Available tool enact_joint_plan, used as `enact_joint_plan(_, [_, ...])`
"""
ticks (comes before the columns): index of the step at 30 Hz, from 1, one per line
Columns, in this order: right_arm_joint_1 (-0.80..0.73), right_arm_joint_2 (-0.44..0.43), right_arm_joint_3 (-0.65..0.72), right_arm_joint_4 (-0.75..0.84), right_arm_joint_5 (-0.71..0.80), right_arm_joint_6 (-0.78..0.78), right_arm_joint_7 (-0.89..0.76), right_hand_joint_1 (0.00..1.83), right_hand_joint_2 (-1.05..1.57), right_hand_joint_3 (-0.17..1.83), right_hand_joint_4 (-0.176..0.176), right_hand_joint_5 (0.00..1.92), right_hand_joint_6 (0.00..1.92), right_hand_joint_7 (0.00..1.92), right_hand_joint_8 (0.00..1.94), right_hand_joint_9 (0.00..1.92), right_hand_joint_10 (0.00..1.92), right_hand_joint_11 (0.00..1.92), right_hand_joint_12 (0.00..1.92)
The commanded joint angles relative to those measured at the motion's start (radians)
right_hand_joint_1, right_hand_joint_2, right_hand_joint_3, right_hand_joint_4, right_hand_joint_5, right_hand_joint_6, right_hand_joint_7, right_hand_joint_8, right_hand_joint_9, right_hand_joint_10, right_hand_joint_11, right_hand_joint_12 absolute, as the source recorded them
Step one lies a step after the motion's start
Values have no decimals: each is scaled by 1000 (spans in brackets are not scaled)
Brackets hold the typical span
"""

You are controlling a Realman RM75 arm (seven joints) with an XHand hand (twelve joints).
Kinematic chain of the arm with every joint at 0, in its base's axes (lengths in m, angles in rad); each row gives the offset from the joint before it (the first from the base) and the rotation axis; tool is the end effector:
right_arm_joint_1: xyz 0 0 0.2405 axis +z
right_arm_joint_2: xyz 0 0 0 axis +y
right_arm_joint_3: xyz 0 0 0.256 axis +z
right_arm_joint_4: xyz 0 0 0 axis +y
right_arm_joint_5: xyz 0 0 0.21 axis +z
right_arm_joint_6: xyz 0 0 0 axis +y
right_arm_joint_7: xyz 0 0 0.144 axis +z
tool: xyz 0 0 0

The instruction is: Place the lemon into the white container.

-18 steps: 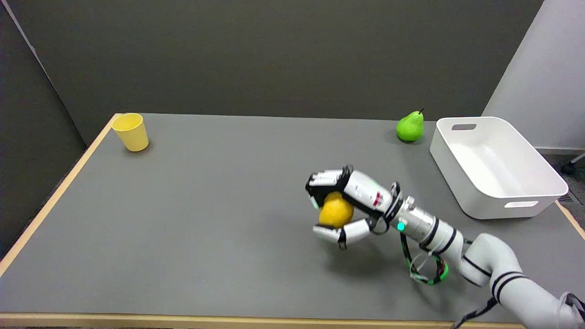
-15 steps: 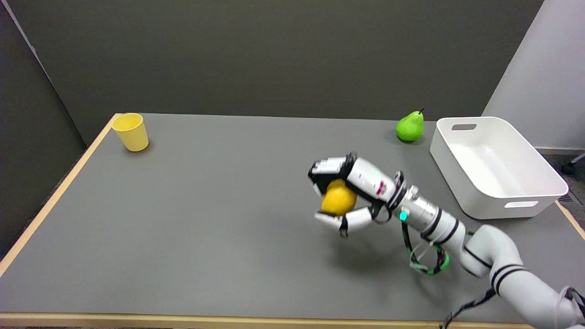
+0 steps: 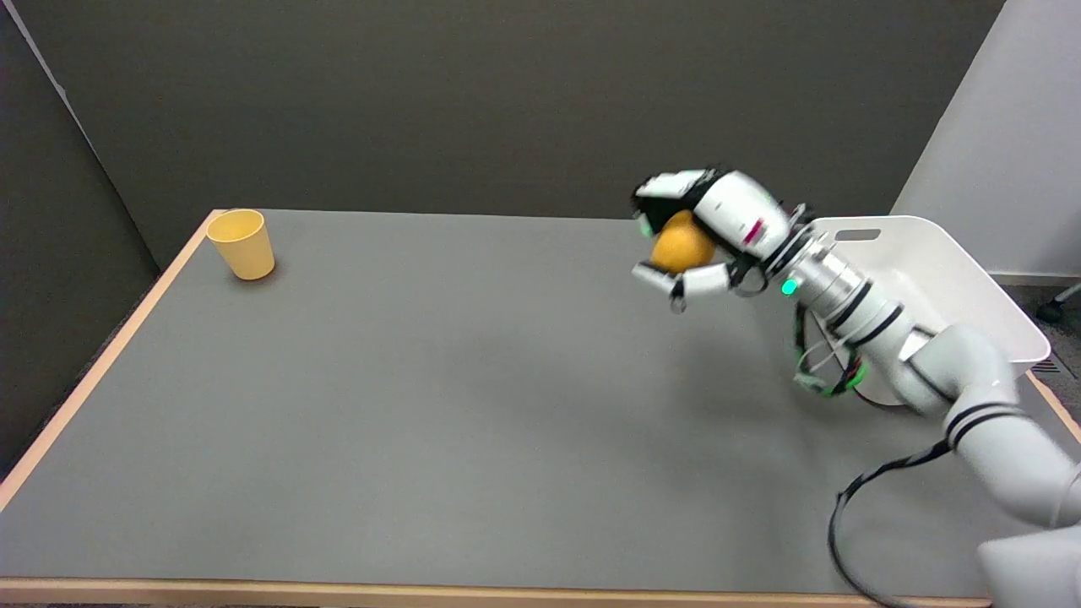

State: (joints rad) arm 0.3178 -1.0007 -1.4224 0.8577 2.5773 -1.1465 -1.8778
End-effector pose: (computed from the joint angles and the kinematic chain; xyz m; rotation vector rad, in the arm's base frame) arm -0.2046 -0.3658 0.4044 2.0939 0.0616 0.4485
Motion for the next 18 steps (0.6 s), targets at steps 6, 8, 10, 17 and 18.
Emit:
enact_joint_plan(6, [14, 244, 349, -312, 0, 425, -111, 839, 949, 958, 18, 619, 1921, 628, 1941, 966, 1921, 704, 1921])
enact_joint_plan(8, [-62, 239, 423, -298, 0, 426, -111, 841, 943, 969, 18, 624, 1921, 627, 1941, 970, 1921, 716, 1921])
enact_joint_plan(10, [-122, 230, 485, -278, 0, 426, -111, 847, 931, 989, 17, 634, 1921, 626, 1941, 985, 1921, 736, 1921])
enact_joint_plan(17, [-238, 192, 507, -269, 0, 359, -83, 852, 922, 1003, 13, 641, 1921, 642, 1941, 1013, 1921, 783, 1921])
enact_joint_plan(18, [-241, 180, 489, -269, 0, 325, -73, 852, 921, 1004, 13, 641, 1921, 643, 1941, 1013, 1921, 785, 1921])
